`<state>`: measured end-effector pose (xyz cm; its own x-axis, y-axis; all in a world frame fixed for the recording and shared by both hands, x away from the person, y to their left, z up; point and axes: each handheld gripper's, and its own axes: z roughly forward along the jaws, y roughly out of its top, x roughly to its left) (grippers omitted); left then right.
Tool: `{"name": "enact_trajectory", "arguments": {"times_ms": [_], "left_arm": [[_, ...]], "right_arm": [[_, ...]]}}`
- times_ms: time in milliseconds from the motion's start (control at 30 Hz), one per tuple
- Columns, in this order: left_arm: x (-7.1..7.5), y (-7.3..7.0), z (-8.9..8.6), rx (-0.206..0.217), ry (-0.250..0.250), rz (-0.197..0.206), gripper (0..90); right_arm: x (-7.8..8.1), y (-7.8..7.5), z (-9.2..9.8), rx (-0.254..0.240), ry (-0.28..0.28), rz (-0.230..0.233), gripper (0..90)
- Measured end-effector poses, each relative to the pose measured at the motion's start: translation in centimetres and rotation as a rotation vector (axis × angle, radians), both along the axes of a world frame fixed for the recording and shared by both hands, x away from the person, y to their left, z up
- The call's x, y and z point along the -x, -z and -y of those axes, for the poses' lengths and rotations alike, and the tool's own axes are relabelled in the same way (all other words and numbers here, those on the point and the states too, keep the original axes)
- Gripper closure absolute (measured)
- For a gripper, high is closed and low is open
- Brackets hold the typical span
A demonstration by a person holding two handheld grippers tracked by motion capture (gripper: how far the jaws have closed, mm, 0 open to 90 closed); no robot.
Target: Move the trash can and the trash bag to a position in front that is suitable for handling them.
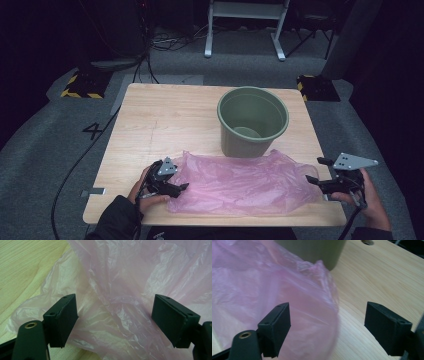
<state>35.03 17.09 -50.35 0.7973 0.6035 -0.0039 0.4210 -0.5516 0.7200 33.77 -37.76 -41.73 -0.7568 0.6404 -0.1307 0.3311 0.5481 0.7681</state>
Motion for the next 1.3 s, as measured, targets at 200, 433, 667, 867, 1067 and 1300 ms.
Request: {"name": "enact_trajectory", "arguments": {"times_ms": [200,433,667,867,1067,1300], "left_arm": [[0.1,0.0,0.0,0.000,-0.007,0.000,20.4],[0.2,0.0,0.1,0.001,-0.019,0.000,20.1],[0.2,0.0,0.6,-0.001,-0.025,-0.002,18.3],[0.2,0.0,0.7,-0.003,-0.031,-0.003,18.3],[0.2,0.0,0.9,-0.003,-0.034,-0.003,17.7],[0.1,0.0,1.2,-0.003,-0.026,-0.005,17.2]], "right_arm": [[0.6,-0.7,-1.4,-0.003,-0.013,0.038,22.0],[1.8,-2.8,-2.4,-0.078,0.065,0.122,23.6],[3.6,-2.7,-6.7,-0.115,-0.063,0.130,24.8],[4.3,-0.1,-11.8,-0.080,-0.211,0.058,24.9],[4.7,1.9,-14.3,-0.050,-0.287,0.014,24.9],[1.2,2.5,-13.4,-0.068,-0.133,0.014,23.5]]}}
